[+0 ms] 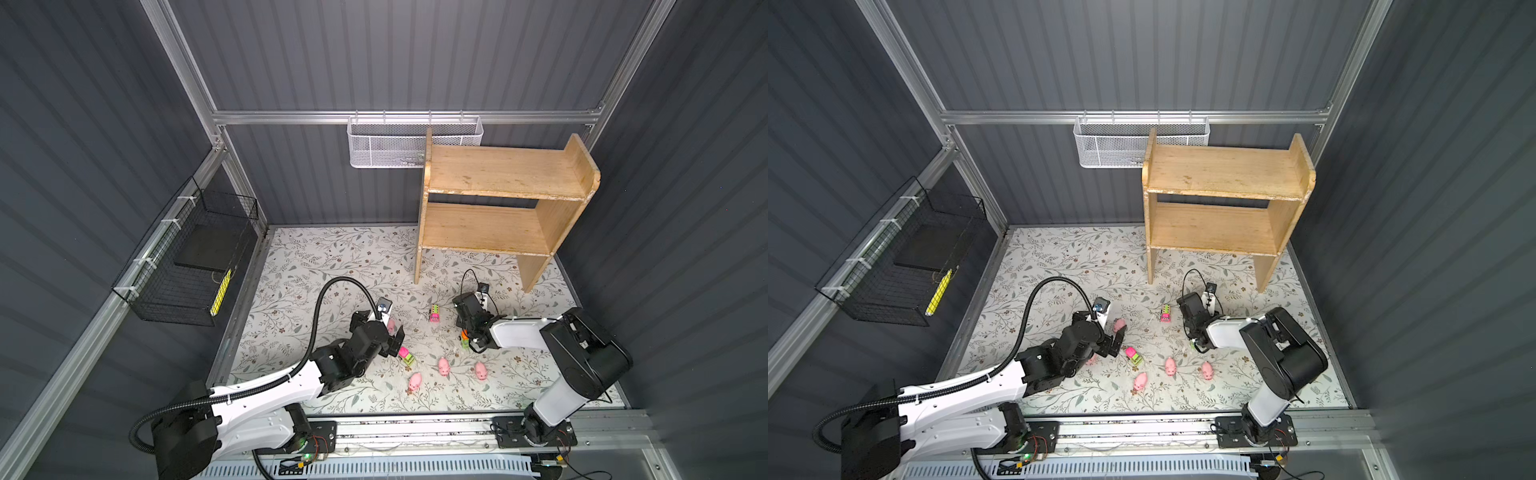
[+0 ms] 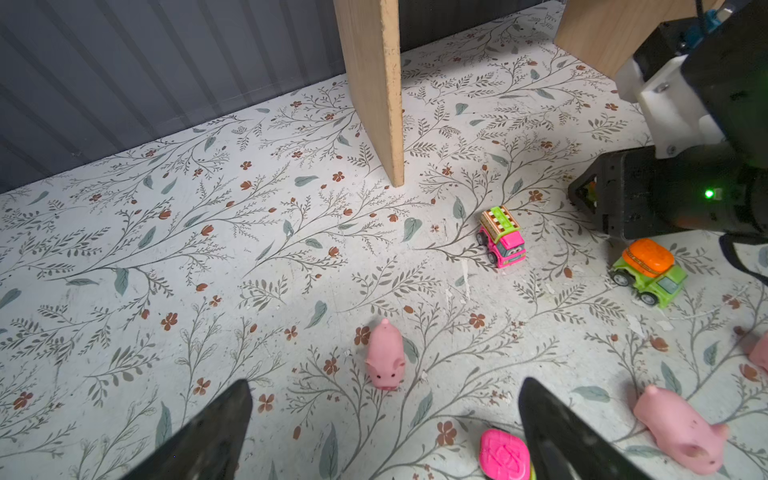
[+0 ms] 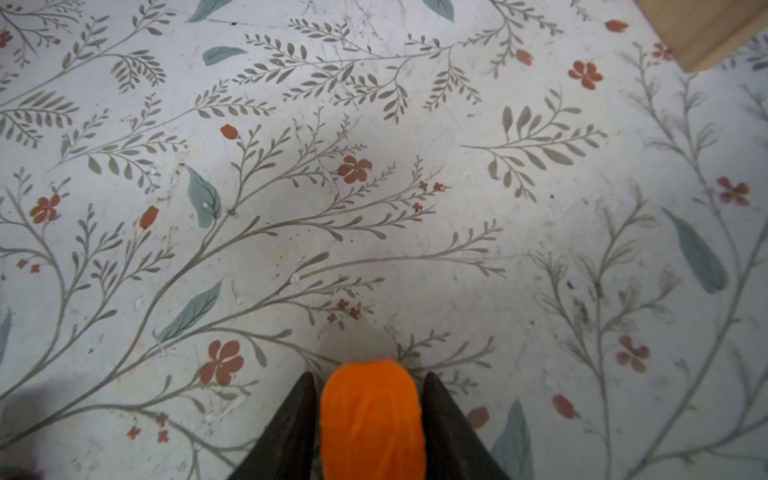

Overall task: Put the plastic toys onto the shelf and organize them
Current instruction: 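Lift the orange-and-green truck with the right gripper while the left gripper hovers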

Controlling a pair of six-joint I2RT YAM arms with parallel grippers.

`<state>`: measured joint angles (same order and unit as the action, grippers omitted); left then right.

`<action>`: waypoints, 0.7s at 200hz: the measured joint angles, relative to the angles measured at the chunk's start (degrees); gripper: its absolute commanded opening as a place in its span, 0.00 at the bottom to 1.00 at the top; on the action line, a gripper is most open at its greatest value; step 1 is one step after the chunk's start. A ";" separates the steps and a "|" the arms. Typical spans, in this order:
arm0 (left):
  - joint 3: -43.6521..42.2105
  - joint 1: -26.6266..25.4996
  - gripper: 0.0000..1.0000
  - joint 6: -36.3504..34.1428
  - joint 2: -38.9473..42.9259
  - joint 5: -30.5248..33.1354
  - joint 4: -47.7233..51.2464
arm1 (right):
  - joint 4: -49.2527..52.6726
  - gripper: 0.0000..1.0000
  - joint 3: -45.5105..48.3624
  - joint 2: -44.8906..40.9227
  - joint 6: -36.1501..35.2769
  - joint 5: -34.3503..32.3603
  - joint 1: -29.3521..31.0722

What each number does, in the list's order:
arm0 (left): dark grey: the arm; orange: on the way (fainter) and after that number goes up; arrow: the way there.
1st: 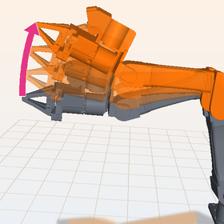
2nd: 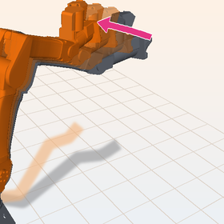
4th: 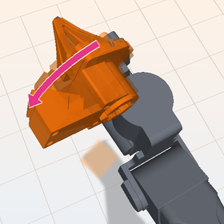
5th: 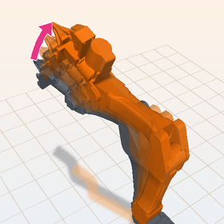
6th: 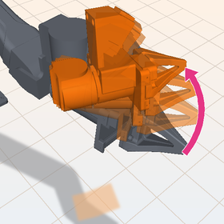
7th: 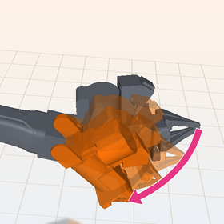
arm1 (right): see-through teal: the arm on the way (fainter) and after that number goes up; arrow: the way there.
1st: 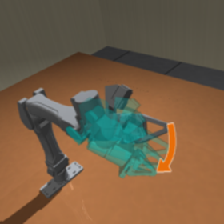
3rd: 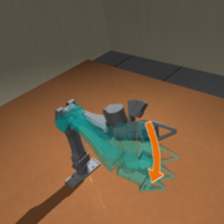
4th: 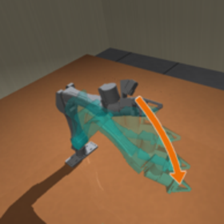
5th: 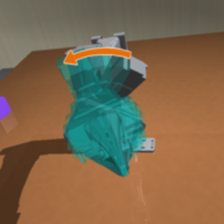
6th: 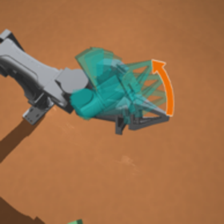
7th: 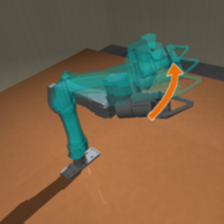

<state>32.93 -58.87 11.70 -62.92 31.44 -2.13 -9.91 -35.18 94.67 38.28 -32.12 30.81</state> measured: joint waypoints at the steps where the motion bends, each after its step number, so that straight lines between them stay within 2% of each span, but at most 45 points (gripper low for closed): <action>1: 0.00 0.00 1.00 0.00 0.00 0.02 -0.02 | -0.02 0.38 0.00 0.00 -0.02 -0.02 0.00; 59: 0.00 0.00 1.00 0.00 0.00 0.02 -0.24 | 1.51 0.31 -0.37 -0.42 0.04 0.00 0.00; 100: 0.00 0.00 1.00 0.00 0.00 -0.13 -0.13 | 8.41 0.30 -1.46 -4.52 -0.04 1.16 0.00; 140: 0.74 0.00 1.00 -0.11 -0.11 -1.11 1.55 | 17.14 0.29 -5.05 -11.80 -1.25 5.22 0.09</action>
<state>33.67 -58.87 11.60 -63.02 30.33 -0.58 7.22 -40.23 82.87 37.04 -26.89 30.89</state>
